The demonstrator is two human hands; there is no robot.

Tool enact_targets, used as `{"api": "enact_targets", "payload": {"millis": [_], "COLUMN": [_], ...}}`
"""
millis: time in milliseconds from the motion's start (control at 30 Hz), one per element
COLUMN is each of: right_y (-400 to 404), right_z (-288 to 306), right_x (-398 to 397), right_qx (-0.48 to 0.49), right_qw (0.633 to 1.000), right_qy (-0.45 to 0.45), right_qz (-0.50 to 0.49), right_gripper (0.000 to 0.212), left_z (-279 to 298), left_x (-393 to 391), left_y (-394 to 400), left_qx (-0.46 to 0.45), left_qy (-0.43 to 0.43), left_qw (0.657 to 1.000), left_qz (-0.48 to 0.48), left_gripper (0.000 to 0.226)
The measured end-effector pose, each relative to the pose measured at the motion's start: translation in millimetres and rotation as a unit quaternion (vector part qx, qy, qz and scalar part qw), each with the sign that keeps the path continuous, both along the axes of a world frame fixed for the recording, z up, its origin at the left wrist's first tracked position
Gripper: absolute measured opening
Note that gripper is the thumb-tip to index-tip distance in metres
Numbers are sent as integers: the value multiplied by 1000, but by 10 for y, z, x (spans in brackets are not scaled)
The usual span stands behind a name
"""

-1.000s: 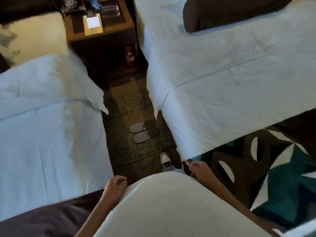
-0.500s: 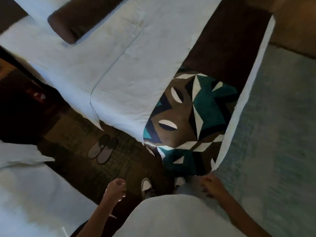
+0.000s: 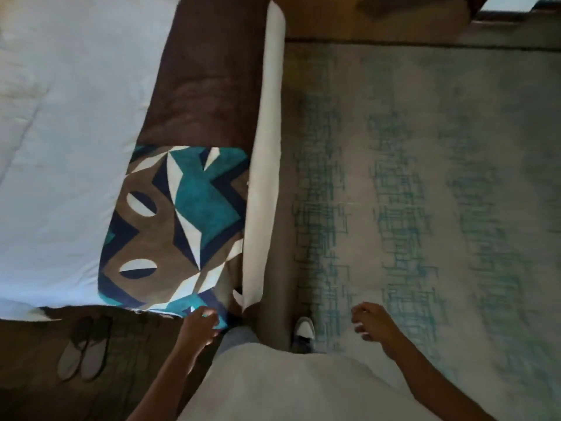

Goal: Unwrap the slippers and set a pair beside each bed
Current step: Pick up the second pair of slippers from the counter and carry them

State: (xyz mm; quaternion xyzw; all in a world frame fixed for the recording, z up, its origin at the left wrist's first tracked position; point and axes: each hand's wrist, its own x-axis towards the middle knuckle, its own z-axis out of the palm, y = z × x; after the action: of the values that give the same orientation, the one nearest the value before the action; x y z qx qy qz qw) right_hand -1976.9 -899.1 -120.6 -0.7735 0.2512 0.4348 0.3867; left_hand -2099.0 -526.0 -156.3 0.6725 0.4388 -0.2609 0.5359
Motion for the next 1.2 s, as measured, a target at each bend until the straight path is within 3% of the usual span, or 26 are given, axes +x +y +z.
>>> {"api": "enact_targets", "payload": {"millis": [33,167,333,467,700,800,867,967,1200], "right_y": [-115,-339,-351,-351,-457,-475,-457,-375,-31], "right_z": [27,35,0,-83,-24,-13,-62,-125,-420], "right_x": [159,810,1758,2693,4341,4970,5347,5935,7992], "right_qx": [4,17,32,36,24,15,2,-17,-5], "right_qw": [1000,999,998,997,988,983,982,984,985], "right_qy": [-7,-11,-6,-7,15,28,41,69,96], "right_qz": [-17,-48,-61,-70,-149,-183,-186,-163,-147], "right_gripper": [12,15,14,14,11,15,14,11,14], "left_z": [64,153,-70,-233,-41,54,180,239,85], "left_x": [199,755,1442,2204,4470,5609,6339,7336,9097], "left_y": [-162,-437,-514,-485,-323,-247,-265,-256,-25], "left_qx": [-14,-42,-47,-21,-88,-94,-73,-49,-18], "left_qy": [41,65,117,143,121,62,0,-43,-8], "left_qw": [997,995,986,986,986,990,996,997,1000], "left_qz": [58,58,105,89,80,90,46,33,-3], "left_gripper": [32,17,16,11,16,16,23,16,14]}}
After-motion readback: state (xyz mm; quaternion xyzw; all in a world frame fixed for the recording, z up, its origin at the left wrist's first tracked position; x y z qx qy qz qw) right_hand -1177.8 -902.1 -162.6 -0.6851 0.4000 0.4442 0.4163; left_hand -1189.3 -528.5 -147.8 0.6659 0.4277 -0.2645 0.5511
